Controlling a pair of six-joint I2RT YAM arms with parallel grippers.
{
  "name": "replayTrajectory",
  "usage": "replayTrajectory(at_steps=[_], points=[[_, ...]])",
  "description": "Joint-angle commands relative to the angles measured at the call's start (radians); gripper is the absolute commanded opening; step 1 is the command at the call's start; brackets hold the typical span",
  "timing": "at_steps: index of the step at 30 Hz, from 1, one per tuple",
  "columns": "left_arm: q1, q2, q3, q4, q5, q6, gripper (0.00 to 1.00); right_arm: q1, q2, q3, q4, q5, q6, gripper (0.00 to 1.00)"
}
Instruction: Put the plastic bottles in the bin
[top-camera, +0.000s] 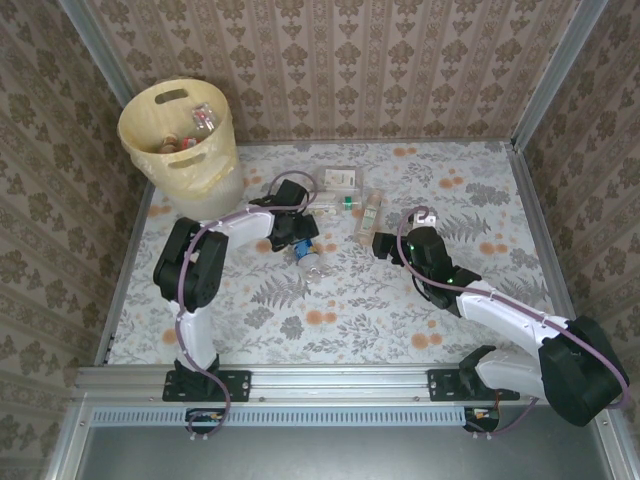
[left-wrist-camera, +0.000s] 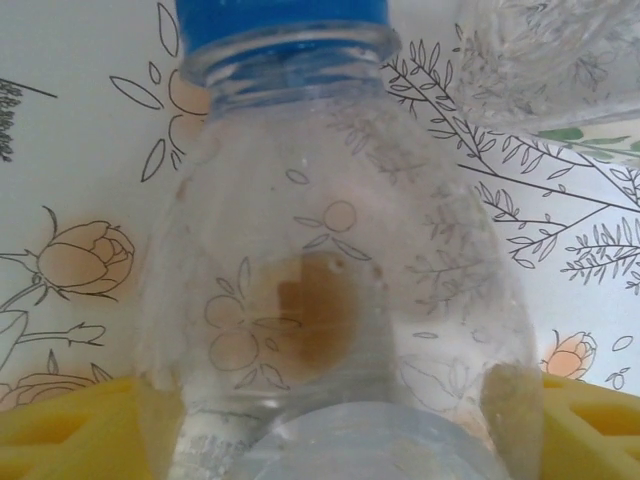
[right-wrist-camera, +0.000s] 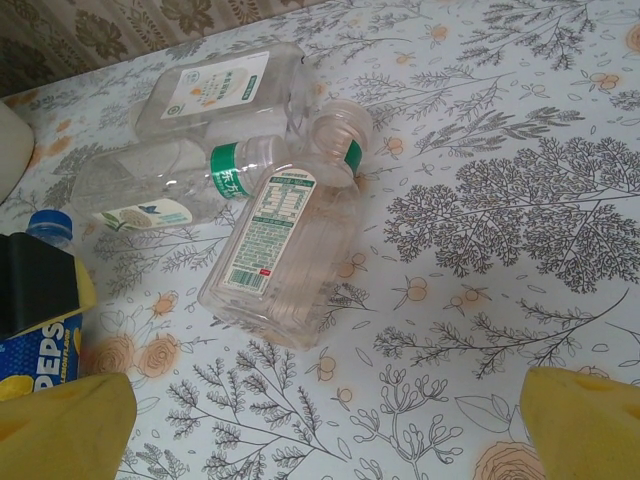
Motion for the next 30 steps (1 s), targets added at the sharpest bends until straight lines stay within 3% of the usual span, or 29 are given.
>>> replayTrajectory(at_steps=[1,14,30], points=[[0.003,0.000,-0.026,0.042,0.031,0.012,0.76,-0.005,-0.007,0.013,-0.019,-0.012,-0.002,1.00],[0.027,-0.074,-0.099,0.117,0.053,0.036,0.59,-0.005,-0.001,0.019,-0.009,-0.027,0.002,1.00],[0.033,-0.260,-0.163,0.184,0.030,0.109,0.54,-0.004,0.005,0.014,0.089,-0.098,-0.012,1.00]])
